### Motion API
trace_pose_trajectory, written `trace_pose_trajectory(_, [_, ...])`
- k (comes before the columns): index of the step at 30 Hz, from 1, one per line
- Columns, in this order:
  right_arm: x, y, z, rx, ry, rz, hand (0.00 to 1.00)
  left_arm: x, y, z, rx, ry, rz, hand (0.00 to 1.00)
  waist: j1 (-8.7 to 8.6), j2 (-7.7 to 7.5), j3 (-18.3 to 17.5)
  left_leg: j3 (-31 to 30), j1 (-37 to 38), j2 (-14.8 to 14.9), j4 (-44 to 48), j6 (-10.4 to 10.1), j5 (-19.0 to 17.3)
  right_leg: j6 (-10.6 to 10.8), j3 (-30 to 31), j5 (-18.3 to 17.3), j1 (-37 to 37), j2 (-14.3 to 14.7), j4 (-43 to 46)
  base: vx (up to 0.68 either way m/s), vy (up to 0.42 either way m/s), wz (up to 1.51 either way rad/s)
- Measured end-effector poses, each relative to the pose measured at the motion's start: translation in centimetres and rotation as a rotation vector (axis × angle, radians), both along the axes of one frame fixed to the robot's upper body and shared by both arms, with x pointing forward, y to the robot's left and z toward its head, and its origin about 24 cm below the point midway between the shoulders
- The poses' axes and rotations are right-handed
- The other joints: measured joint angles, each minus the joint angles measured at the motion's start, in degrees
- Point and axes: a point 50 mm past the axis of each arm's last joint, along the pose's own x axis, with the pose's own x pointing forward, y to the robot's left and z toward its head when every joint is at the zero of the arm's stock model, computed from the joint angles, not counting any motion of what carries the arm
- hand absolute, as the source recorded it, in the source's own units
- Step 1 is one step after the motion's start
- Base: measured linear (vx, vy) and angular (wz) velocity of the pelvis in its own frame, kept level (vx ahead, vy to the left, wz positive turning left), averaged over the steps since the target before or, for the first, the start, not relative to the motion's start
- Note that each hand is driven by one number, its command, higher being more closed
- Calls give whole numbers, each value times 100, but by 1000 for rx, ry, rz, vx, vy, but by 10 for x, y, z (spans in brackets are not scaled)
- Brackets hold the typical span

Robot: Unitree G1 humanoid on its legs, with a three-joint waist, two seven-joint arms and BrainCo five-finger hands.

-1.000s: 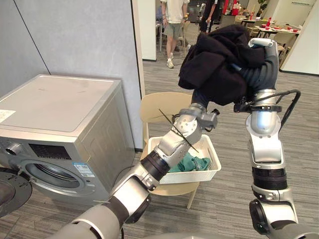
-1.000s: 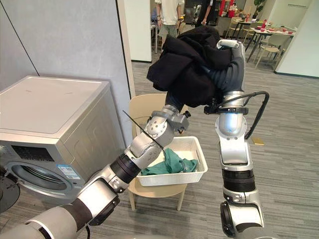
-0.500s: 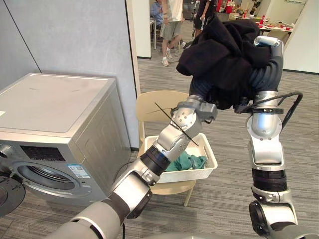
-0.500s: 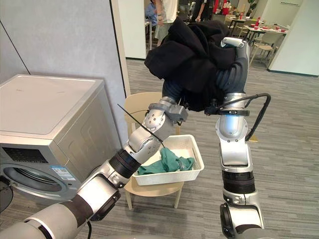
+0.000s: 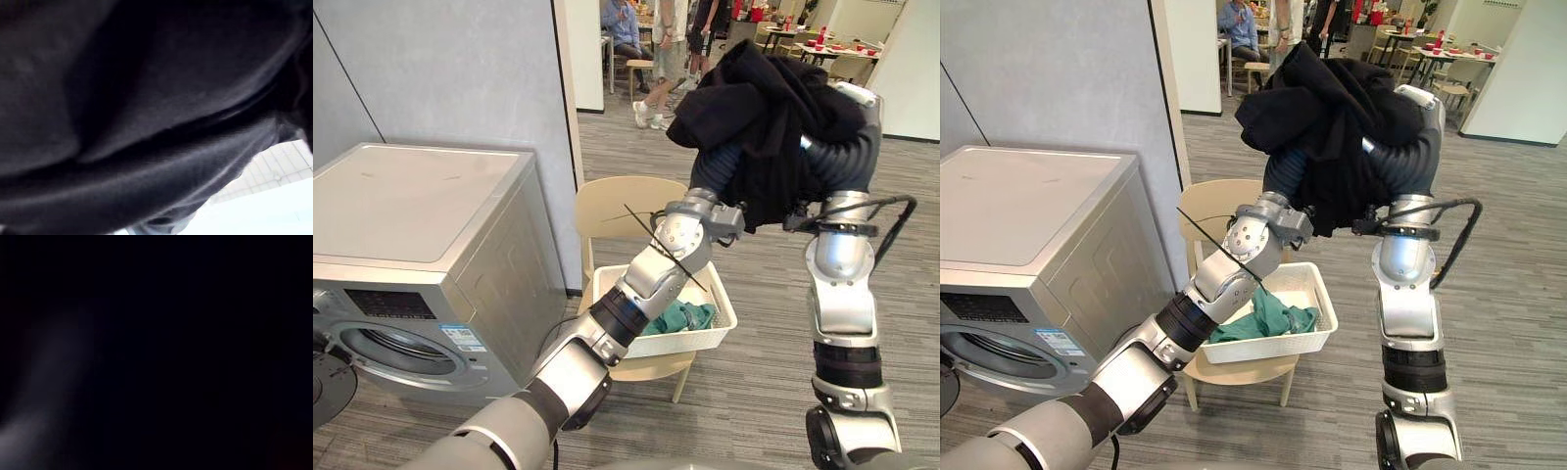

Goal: Pick up the laundry basket with both hands and put the clothes into the washing machine.

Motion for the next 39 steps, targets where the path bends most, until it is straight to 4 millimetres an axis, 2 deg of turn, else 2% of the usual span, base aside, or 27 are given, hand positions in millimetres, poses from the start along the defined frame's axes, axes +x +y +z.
trace_pose_trajectory(3, [-17,-16,-14,-7,38,-54,0,-2,27,21,-30,-122,43,100,21,70,65,10,2,4,94,7,-57,15,4,-13,34,-9,24,0,0,0])
trace_pose_trajectory(5, [-27,-37,-33,9,122,-140,0,-7,64,42,-113,-229,122,100,44,138,115,18,2,9,185,5,-126,24,0,-24,72,-11,24,-10,-5,-2])
trace_pose_trajectory(7, [-48,-66,-57,47,224,-259,0,-18,118,47,-205,-313,265,100,122,202,127,35,5,13,285,-3,-214,25,-2,-53,85,-16,30,-12,-14,-4])
trace_pose_trajectory(8, [-54,-72,-62,62,245,-291,0,-22,133,45,-218,-329,308,100,130,219,130,34,5,12,288,-6,-220,17,-3,-68,82,-21,31,1,-8,4])
trace_pose_trajectory(9, [-67,-80,-69,91,270,-340,0,-29,161,40,-229,-352,398,100,135,247,146,33,5,12,290,-19,-240,10,-2,-100,76,-56,42,10,1,7])
trace_pose_trajectory(10, [-74,-84,-74,104,284,-360,0,-33,174,36,-229,-356,442,100,140,255,151,33,6,13,292,-25,-245,14,-8,-113,76,-59,51,25,-7,8])
trace_pose_trajectory(11, [-88,-90,-83,120,326,-397,0,-40,197,27,-222,-349,525,100,149,266,149,36,6,13,310,-23,-251,37,-12,-146,76,-65,76,30,-14,4])
trace_pose_trajectory(15, [-129,-105,-121,208,500,-504,0,-70,251,-10,-157,-270,773,100,284,261,156,37,-96,11,536,-24,-410,27,-14,-184,79,-74,100,47,-16,-1])
trace_pose_trajectory(16, [-133,-106,-126,225,518,-514,0,-74,259,-16,-139,-253,809,100,285,265,159,36,-118,9,579,-21,-431,27,-16,-184,79,-77,99,50,5,1])
trace_pose_trajectory(18, [-150,-106,-147,296,604,-545,0,-93,287,-40,-84,-170,958,100,284,277,167,51,-148,8,700,-7,-530,28,7,-185,94,-83,95,36,10,-5])
trace_pose_trajectory(19, [-153,-106,-153,316,626,-551,0,-100,293,-45,-82,-150,993,100,284,282,170,63,-153,8,725,-3,-546,28,9,-185,100,-86,92,18,14,-6])
trace_pose_trajectory(22, [-183,-107,-200,522,773,-594,0,-136,318,-85,-32,24,1183,100,279,313,187,131,-167,26,915,10,-704,27,35,-194,179,-88,48,7,18,-7])
trace_pose_trajectory(24, [-201,-100,-228,653,862,-602,0,-157,326,-114,-7,170,1255,100,294,339,197,198,-177,58,1007,12,-827,11,53,-211,201,-78,26,-15,14,-13])
trace_pose_trajectory(25, [-208,-95,-246,703,935,-593,0,-169,328,-137,-2,286,1294,100,291,367,202,242,-175,70,1034,-8,-869,-7,85,-224,200,-74,29,-20,6,-15])
trace_pose_trajectory(26, [-212,-93,-253,737,957,-582,0,-174,330,-149,1,345,1311,100,292,398,221,256,-173,73,1036,-9,-878,-15,99,-229,197,-73,30,-21,8,-10])
trace_pose_trajectory(27, [-216,-90,-264,788,983,-573,0,-180,330,-168,-1,438,1327,100,291,388,231,262,-171,76,1039,-5,-880,-18,113,-231,195,-73,33,-16,6,-4])
trace_pose_trajectory(28, [-222,-83,-280,856,1022,-564,0,-190,327,-201,-8,598,1342,100,290,422,247,267,-173,79,1048,-5,-881,-21,139,-234,192,-73,44,0,0,0])
trace_pose_trajectory(29, [-224,-80,-286,885,1036,-561,0,-194,325,-214,-11,666,1341,100,289,408,250,271,-173,81,1052,-6,-881,-21,144,-235,191,-73,53,0,0,0])
trace_pose_trajectory(31, [-237,-72,-308,994,1095,-567,0,-211,313,-261,-3,915,1312,100,286,408,247,275,-171,92,1075,-17,-881,-19,147,-242,185,-68,81,0,0,0])
trace_pose_trajectory(34, [-253,-60,-338,1124,1183,-583,0,-233,301,-303,18,1148,1263,100,273,370,225,295,-133,98,1069,9,-858,-18,149,-241,197,-56,98,10,-10,-4])
trace_pose_trajectory(36, [-265,-48,-360,1255,1253,-606,0,-261,283,-343,30,1406,1188,100,269,380,218,346,-75,98,1005,9,-857,-16,184,-240,205,-67,91,8,-2,-11])
trace_pose_trajectory(37, [-267,-46,-364,1281,1268,-612,0,-267,278,-350,33,1464,1163,100,268,342,192,353,-59,96,984,6,-853,-15,192,-240,208,-69,87,0,6,-7])
trace_pose_trajectory(38, [-273,-41,-371,1331,1285,-623,0,-276,269,-362,35,1561,1122,100,268,438,199,361,-47,98,962,0,-849,-15,200,-239,210,-68,71,-3,3,-6])
trace_pose_trajectory(39, [-277,-39,-374,1365,1294,-635,0,-283,262,-370,26,1628,1099,100,272,341,194,376,5,102,923,-8,-842,-14,214,-237,238,-64,58,6,-4,-7])
